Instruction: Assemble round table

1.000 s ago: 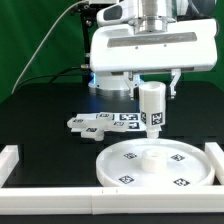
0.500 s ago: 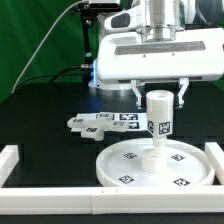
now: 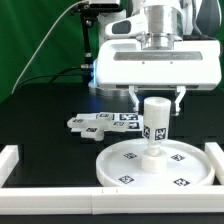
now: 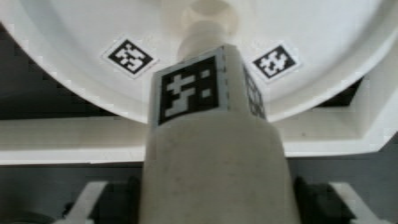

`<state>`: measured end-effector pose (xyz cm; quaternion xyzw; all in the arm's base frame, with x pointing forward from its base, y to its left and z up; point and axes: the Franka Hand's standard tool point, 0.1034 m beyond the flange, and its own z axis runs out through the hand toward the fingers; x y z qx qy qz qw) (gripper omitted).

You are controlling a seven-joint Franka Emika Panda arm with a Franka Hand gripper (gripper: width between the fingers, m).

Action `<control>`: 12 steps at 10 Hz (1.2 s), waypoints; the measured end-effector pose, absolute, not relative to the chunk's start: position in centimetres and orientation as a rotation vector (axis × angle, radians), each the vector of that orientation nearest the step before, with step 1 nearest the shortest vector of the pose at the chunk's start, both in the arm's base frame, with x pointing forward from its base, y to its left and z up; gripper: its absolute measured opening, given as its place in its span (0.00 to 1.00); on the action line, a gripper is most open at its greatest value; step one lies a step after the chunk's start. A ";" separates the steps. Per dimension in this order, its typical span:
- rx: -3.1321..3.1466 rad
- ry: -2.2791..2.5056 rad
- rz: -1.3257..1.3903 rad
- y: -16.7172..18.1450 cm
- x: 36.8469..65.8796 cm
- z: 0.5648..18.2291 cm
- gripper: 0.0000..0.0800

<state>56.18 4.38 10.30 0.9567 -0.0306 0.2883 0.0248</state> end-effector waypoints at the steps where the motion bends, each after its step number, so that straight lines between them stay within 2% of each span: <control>1: 2.948 -0.059 0.887 5.1 55.6 10.5 0.51; 12: 2.940 -0.074 0.848 3.9 56.2 9.3 0.51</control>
Offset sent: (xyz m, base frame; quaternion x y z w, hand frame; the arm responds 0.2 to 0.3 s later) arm 0.0000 0.0000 0.0000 0.0000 0.0000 0.0000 1.0000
